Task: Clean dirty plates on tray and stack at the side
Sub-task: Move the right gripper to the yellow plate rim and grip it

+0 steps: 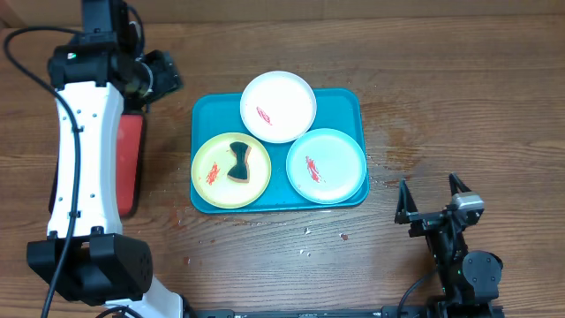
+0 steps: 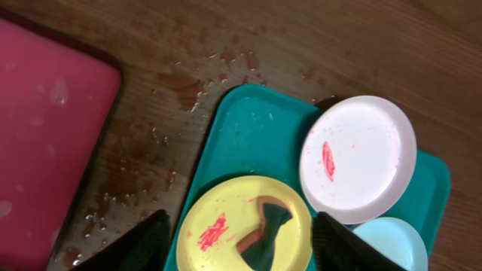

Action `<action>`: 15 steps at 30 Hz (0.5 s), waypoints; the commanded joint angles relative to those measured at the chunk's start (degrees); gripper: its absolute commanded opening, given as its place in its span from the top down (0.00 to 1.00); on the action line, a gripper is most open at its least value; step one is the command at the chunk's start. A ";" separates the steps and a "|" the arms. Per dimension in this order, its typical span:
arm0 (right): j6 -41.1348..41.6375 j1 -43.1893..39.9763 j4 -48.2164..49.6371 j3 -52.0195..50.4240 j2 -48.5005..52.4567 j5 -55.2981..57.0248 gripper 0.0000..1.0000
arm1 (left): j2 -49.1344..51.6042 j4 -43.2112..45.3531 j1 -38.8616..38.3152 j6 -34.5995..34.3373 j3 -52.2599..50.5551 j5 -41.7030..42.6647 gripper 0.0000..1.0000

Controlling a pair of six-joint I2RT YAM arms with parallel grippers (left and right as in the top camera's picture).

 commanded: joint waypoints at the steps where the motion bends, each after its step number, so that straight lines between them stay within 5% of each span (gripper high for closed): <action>1: -0.61 -0.15 5.14 -0.59 -0.63 5.68 0.00 | 2.23 -1.66 0.24 0.07 -0.48 -1.03 0.41; 3: 0.13 -0.15 11.34 -0.57 -0.63 4.46 0.00 | 2.91 -2.25 0.20 0.20 -0.59 -0.98 0.36; 4: 2.99 -0.15 22.95 -0.57 -0.63 -0.85 0.00 | 3.54 -2.51 0.07 0.20 -0.59 -0.98 0.34; 9: 3.50 -0.15 45.38 0.72 -0.59 -10.40 0.00 | 4.07 -2.82 0.04 0.20 -0.59 -0.98 0.37; 11: 3.48 -0.15 44.50 3.98 -0.02 -10.43 0.00 | 4.07 -2.78 0.04 0.20 -0.59 -0.98 0.36; 15: 0.68 -0.15 25.75 18.78 6.47 -10.51 0.00 | 4.09 -2.80 0.04 0.20 -0.59 -0.98 0.35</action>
